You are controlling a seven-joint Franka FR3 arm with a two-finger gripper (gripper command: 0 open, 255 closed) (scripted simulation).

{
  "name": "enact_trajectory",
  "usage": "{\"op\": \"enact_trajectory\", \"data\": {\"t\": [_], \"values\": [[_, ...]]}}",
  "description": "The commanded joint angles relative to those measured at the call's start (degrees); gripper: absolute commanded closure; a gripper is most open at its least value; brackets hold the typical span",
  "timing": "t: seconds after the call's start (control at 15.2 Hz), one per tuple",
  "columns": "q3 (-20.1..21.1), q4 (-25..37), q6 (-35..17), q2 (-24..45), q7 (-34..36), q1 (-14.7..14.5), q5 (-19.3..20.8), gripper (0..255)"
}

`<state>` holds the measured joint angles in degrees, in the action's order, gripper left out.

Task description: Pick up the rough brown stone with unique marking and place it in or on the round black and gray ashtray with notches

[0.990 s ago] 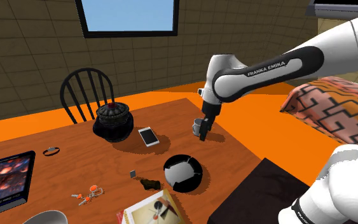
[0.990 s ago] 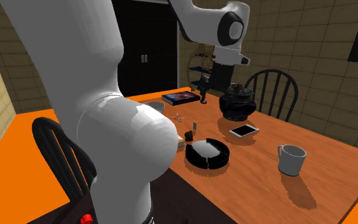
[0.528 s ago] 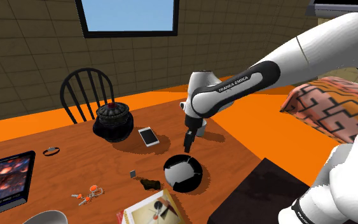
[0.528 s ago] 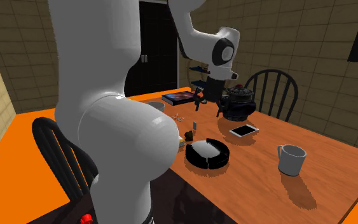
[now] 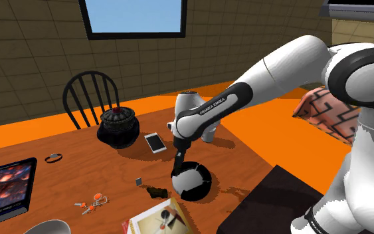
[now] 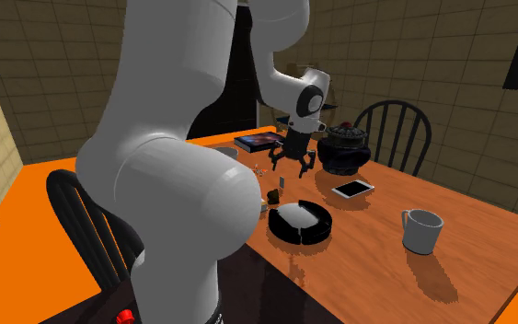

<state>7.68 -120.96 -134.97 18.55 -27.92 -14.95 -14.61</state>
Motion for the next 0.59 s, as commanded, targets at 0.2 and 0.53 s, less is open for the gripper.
{"op": "enact_trajectory", "data": {"t": [0.2,0.53], "values": [[1.82,7.78,-1.63,9.84,-2.79,-1.56,0.37,0],[3.46,16.58,-2.06,19.4,-4.6,-3.87,1.56,0]]}}
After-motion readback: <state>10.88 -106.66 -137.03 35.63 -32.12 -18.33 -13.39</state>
